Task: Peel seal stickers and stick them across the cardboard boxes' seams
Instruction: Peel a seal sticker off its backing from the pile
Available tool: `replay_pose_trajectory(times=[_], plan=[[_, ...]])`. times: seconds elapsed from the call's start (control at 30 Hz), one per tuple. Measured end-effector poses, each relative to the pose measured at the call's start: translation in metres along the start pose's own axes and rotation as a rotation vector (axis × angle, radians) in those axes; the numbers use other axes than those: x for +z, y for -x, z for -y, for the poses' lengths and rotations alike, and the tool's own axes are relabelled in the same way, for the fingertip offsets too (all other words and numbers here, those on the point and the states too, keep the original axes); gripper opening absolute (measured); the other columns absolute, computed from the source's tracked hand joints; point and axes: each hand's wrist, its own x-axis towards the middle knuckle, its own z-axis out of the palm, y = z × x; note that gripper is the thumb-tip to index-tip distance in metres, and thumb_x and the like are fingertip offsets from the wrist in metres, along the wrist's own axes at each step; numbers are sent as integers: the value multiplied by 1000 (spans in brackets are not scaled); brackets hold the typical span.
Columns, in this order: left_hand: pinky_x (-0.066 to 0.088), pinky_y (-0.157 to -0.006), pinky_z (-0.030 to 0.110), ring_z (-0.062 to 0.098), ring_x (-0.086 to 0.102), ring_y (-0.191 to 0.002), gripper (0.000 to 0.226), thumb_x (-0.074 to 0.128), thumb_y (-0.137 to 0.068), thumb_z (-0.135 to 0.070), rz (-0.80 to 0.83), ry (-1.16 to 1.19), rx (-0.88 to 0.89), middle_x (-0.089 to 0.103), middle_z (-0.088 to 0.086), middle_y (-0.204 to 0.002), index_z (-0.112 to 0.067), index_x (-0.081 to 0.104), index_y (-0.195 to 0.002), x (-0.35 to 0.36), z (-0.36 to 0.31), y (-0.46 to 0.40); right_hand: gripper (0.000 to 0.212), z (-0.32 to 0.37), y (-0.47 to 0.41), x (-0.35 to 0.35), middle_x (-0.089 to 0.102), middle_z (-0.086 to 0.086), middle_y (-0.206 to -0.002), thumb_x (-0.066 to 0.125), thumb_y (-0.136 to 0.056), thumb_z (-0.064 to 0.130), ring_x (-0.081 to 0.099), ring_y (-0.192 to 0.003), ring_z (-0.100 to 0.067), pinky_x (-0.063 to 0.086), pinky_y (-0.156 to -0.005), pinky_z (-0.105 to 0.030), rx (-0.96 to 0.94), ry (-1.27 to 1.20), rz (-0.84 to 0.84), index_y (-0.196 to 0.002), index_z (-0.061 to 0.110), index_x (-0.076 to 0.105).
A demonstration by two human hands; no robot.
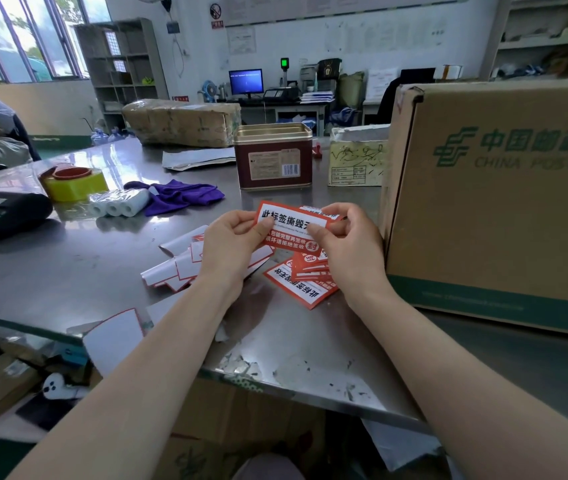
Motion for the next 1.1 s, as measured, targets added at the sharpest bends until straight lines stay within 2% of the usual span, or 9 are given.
replay_pose_trajectory(times=[0.13, 0.4, 0.67, 0.83, 0.93, 1.1], plan=[[56, -71, 24, 11, 71, -80, 9, 66, -85, -19, -6, -2, -6, 72, 1, -89, -15, 63, -92, 0, 0, 0, 23, 0, 0, 1, 63, 0, -104, 62, -90, 25, 68, -80, -13, 54, -59, -19, 0, 4, -8, -107, 25, 47], [55, -63, 20, 9, 72, -76, 15, 68, -83, -21, -24, -1, -19, 73, -1, -87, -13, 64, -95, 0, -3, 2, 19, -1, 0, 0, 62, 6, -96, 59, -91, 28, 64, -68, -6, 52, -53, -15, 26, -28, -1, -105, 26, 46], [54, -64, 18, 9, 71, -78, 20, 69, -82, -23, -66, -5, -20, 72, -1, -88, -12, 64, -98, 1, -5, 3, 16, -2, -3, -2, 57, 11, -96, 57, -93, 29, 64, -72, -7, 53, -53, -15, 59, -83, 16, -106, 26, 49], [55, -75, 22, 9, 69, -85, 7, 58, -91, -23, -38, 69, 32, 71, 1, -93, -19, 64, -92, -1, -3, 4, 16, -1, -2, -1, 60, 12, -90, 60, -91, 29, 67, -71, -8, 53, -52, -16, 51, -80, 6, -104, 25, 52], [51, -73, 19, 7, 66, -85, 18, 48, -97, -26, -45, 87, 23, 69, -1, -92, -24, 63, -87, 0, -4, 5, 15, -1, -2, -1, 60, 12, -95, 60, -91, 29, 67, -74, -8, 55, -56, -19, 48, -56, -20, -103, 26, 51], [48, -70, 16, 8, 64, -86, 20, 46, -98, -26, -60, 82, -11, 69, 0, -93, -23, 63, -87, 0, -6, 6, 12, -2, -2, -1, 62, 9, -98, 58, -92, 27, 67, -75, -9, 56, -57, -20, 44, -36, -41, -100, 25, 50]])
